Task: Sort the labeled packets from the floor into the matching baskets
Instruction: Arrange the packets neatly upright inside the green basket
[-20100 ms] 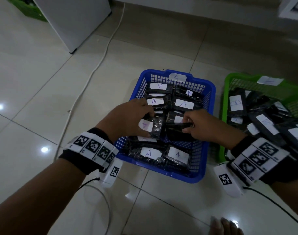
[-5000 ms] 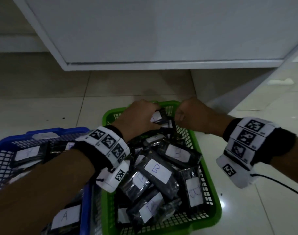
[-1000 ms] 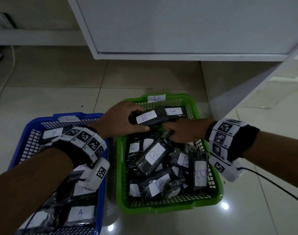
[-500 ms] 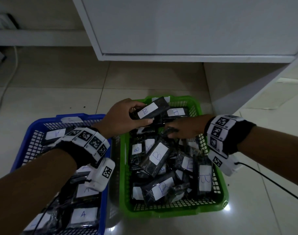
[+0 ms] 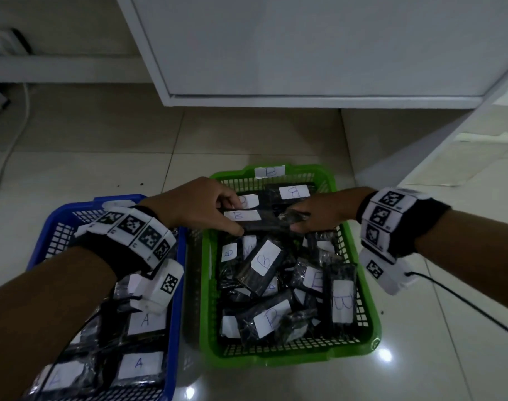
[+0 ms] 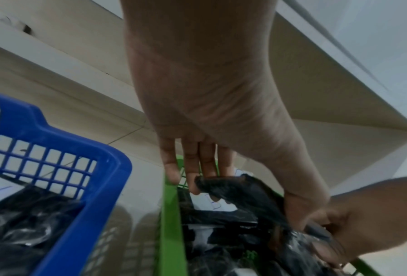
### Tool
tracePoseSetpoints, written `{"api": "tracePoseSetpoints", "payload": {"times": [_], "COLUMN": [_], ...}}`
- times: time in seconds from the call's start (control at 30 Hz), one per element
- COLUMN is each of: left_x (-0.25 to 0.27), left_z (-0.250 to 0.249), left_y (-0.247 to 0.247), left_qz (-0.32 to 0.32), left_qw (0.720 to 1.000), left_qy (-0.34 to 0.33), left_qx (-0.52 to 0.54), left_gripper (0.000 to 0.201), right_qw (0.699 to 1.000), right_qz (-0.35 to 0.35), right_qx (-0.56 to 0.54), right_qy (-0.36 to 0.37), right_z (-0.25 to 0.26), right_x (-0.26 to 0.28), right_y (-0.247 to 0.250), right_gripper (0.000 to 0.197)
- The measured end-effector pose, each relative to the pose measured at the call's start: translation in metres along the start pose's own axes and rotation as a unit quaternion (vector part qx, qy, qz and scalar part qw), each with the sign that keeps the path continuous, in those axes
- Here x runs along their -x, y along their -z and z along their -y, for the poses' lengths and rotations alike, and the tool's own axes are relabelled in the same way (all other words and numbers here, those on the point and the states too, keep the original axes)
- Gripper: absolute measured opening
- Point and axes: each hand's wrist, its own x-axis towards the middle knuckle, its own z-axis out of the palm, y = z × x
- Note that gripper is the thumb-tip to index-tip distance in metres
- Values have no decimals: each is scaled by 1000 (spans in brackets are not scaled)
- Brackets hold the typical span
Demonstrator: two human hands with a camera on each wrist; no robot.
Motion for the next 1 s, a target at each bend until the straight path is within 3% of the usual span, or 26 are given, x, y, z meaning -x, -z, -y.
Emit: {"api": "tracePoseSetpoints", "payload": {"times": [0.13, 0.27, 0.43, 0.5, 0.63, 0.83, 0.9, 0.97, 1.0], "left_x": [3, 9, 17, 19, 21, 13, 13, 14, 16], "left_z": [4, 7, 6, 4, 0, -4, -2, 0, 0], "left_y": [1, 4, 6, 4, -3, -13, -16, -16, -16], "left_qz": [-17, -42, -60, -62, -28, -15, -9, -8, -8], "left_qw": [999, 997, 996, 997, 999, 999, 999, 998, 999], "left_qy": [18, 34, 24, 9, -13, -23, -26, -29, -28], "left_qx": [27, 59, 64, 54, 9, -18, -31, -47, -45], "left_gripper": [49, 48, 50, 49, 47, 51, 53, 54, 54], "right_qw": [998, 998, 999, 997, 988, 999, 998, 992, 988], "right_qz": [54, 53, -13, -51, -118, -10, -43, -97, -122], "right_qx": [19, -27, -48, -56, -89, -42, -33, -43, -53], "right_qy": [-34, -36, 3, 20, 52, 19, 34, 63, 81], "right_z": [10, 7, 8, 6, -2, 10, 9, 6, 5], "right_x": [-7, -12, -10, -6, -1, -1, -6, -7, -5], "right_y": [-1, -3, -10, -10, -13, -7, -10, -14, -16], "right_gripper": [72, 71, 57, 38, 24, 52, 46, 25, 26]}}
